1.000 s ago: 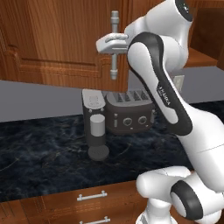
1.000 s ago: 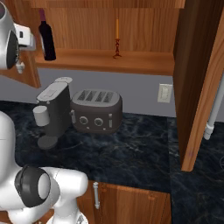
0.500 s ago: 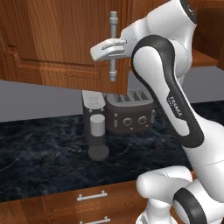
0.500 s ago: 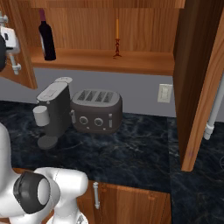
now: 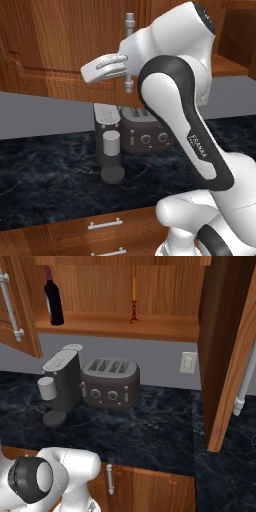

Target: Get the candle and the wine from the cabinet and move them to the dining counter.

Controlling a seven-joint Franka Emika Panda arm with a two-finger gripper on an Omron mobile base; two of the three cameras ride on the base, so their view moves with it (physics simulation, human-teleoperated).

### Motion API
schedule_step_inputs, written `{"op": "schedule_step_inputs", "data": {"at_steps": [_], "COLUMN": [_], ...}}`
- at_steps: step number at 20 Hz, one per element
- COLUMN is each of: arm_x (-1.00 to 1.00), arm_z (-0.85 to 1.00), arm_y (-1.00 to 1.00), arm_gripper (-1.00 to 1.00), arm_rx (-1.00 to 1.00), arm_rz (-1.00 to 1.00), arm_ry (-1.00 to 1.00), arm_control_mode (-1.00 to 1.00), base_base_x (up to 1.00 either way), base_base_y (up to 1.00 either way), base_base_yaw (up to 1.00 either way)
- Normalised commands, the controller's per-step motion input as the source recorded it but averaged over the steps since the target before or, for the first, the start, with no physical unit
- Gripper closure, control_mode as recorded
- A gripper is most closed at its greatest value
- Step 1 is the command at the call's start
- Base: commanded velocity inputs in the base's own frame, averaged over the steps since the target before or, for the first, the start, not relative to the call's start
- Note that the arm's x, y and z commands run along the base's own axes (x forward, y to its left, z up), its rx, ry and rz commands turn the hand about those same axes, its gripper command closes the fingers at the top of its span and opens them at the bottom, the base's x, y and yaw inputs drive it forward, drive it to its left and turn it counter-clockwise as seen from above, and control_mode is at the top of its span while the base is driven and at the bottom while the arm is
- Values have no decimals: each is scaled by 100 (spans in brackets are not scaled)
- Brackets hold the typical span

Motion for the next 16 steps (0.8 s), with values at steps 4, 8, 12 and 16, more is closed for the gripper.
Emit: {"op": "schedule_step_inputs", "data": {"at_steps": [4, 8, 12, 16], "arm_x": [-30, -25, -17, -6], "arm_z": [11, 11, 11, 6], "arm_y": [-34, -57, -61, -58], "arm_gripper": [-100, -100, -100, -100], "arm_rx": [-1, 4, 15, 15], "arm_rz": [0, 1, 0, 0], "arm_ry": [0, 1, 13, 14], "arm_control_mode": [-100, -100, -100, -100], "base_base_x": [0, 0, 0, 0], "base_base_y": [0, 0, 0, 0], "base_base_yaw": [0, 0, 0, 0]}}
